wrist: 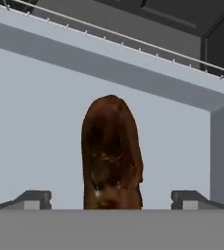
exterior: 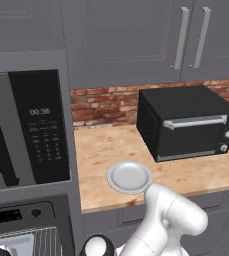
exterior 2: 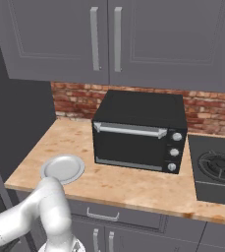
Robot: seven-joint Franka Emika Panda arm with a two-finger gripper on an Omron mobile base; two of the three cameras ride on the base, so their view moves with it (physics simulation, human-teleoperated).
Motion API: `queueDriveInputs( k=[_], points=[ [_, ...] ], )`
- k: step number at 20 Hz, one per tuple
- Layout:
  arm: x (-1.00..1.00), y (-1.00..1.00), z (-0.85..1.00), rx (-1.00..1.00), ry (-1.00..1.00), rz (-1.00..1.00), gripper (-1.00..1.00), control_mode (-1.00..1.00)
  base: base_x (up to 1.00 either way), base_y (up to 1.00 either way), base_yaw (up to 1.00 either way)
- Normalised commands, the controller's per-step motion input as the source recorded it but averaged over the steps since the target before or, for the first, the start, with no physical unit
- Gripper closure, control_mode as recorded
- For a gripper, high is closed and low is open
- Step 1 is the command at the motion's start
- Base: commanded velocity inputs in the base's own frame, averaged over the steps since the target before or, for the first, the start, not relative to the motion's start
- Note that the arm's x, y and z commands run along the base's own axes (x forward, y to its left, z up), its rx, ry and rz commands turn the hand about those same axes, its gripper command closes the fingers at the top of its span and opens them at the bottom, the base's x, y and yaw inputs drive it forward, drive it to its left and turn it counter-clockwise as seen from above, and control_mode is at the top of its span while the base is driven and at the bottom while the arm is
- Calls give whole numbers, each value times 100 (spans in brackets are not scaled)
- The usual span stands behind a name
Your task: Place the sweet potato on the rack of the oven.
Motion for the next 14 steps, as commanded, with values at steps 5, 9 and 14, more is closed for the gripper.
queueDriveInputs(
  k=[5,9,14],
  points=[
    [-70,-7,0,0,-5,0,-100,-100,0,0,0],
    [-79,-1,11,0,-9,0,-100,-100,0,0,0],
    [-78,-35,50,7,-2,0,-100,-100,0,0,0]
  ],
)
